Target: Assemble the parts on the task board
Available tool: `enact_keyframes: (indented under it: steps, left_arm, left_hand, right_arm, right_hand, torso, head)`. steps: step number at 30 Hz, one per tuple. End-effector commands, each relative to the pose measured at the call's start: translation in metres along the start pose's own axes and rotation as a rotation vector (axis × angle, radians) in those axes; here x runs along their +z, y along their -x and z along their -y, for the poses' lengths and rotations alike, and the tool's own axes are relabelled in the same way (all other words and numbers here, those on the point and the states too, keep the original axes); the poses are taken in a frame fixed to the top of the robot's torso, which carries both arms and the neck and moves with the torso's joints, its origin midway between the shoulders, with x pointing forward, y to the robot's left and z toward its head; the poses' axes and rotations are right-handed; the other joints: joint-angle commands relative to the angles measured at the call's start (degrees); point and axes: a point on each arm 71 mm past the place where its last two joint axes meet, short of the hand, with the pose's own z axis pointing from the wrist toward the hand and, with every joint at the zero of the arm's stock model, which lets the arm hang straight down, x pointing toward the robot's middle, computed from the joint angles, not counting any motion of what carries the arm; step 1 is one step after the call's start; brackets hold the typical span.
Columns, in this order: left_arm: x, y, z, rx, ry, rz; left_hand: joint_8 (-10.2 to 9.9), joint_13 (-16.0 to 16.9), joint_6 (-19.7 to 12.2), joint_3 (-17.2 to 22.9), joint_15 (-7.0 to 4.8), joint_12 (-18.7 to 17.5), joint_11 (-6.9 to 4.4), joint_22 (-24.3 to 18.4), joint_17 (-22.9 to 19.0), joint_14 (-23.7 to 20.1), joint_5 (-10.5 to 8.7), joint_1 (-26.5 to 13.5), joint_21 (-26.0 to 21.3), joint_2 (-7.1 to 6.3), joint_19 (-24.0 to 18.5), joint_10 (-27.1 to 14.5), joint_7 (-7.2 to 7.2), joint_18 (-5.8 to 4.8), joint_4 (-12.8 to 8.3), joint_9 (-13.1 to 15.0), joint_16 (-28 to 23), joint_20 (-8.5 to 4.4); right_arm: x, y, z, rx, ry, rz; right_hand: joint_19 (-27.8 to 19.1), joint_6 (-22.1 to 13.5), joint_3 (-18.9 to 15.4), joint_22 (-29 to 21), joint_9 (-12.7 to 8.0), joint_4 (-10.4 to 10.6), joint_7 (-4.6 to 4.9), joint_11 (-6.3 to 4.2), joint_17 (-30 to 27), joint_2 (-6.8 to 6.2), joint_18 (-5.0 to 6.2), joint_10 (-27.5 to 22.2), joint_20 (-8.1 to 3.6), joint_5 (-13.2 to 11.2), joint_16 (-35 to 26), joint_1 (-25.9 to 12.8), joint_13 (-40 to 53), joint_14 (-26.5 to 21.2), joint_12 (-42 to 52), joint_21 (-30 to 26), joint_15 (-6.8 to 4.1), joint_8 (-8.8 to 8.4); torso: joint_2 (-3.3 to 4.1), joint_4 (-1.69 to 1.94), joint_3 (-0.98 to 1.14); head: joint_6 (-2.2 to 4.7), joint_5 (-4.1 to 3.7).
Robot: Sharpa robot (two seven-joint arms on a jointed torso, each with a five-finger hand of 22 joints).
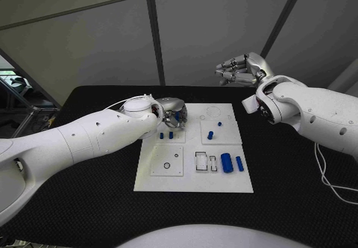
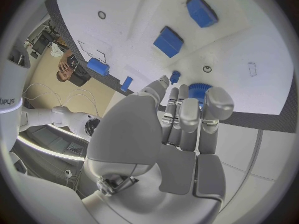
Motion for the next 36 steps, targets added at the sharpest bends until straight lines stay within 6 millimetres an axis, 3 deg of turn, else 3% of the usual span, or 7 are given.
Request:
enact_keyframes:
  steps: [1, 19, 28, 36]
  left_arm:
    - [0.001, -0.002, -0.001, 0.002, 0.006, -0.024]
    - [0.003, -0.008, -0.001, -0.022, 0.008, -0.042]
    - [0.003, -0.01, -0.003, -0.028, 0.016, -0.05]
    - [0.005, -0.012, -0.004, -0.031, 0.021, -0.051]
  left_hand:
    - [-0.54, -0.21, 0.67, 0.72, -0.06, -0.49, -0.02, 0.53, 0.24, 0.67, 0.1, 0.49, 0.69, 0.09, 0.54, 0.68, 0.05, -1.17, -0.18, -0.17, 0.59, -0.17]
    - [-1.38, -0.69, 1.19, 2.01, -0.15, -1.18, -0.1, 1.92, 0.96, 1.32, -0.07, 0.2, 2.26, -0.31, 1.08, 1.66, 0.1, -1.42, -0.42, -0.57, 1.69, -0.29]
    - [-1.93, -0.88, 2.11, 3.82, -0.26, -1.56, -0.13, 3.83, 2.43, 2.42, -0.16, 0.51, 4.75, 0.43, 2.21, 3.05, 0.26, -1.88, -0.87, -0.82, 3.07, -0.36]
    - [-2.59, -1.21, 3.37, 7.37, -0.4, -2.67, -0.17, 5.21, 2.83, 3.05, -0.15, 2.42, 6.34, 1.15, 2.86, 4.37, 0.44, -2.15, -3.01, -1.08, 3.76, -0.55]
  right_arm:
    - [0.0, -0.001, -0.002, 0.0, 0.009, -0.007]
    - [0.001, -0.002, -0.003, 0.002, 0.011, -0.01]
    - [0.001, -0.003, -0.003, 0.002, 0.011, -0.011]
    - [0.001, -0.004, -0.004, 0.004, 0.013, -0.014]
  right_hand:
    - [0.47, -0.06, -0.08, -0.05, -0.01, -0.15, 0.11, 0.37, -0.09, 0.35, 0.27, -0.05, 0.04, 0.35, -0.23, -0.08, -0.04, 0.3, -0.21, -0.33, 0.11, -0.33]
    - [0.47, -0.06, -0.08, -0.05, -0.01, -0.15, 0.11, 0.37, -0.09, 0.35, 0.27, -0.05, 0.04, 0.35, -0.23, -0.08, -0.04, 0.3, -0.21, -0.33, 0.11, -0.33]
    - [0.47, -0.06, -0.08, -0.05, -0.01, -0.15, 0.11, 0.37, -0.09, 0.35, 0.27, -0.05, 0.04, 0.35, -0.23, -0.08, -0.04, 0.3, -0.21, -0.33, 0.11, -0.33]
    - [0.47, -0.06, -0.08, -0.05, -0.01, -0.15, 0.11, 0.37, -0.09, 0.35, 0.27, -0.05, 0.04, 0.35, -0.23, -0.08, -0.04, 0.3, -0.21, -0.33, 0.11, -0.33]
  torso:
    - [-0.01, 0.03, -0.02]
    - [0.0, 0.05, -0.02]
    - [-0.02, -0.05, -0.01]
    - [-0.04, 0.0, 0.02]
  head:
    - [-0.07, -0.03]
    - [-0.16, -0.02]
    - [-0.24, -0.04]
    - [-0.28, -0.06]
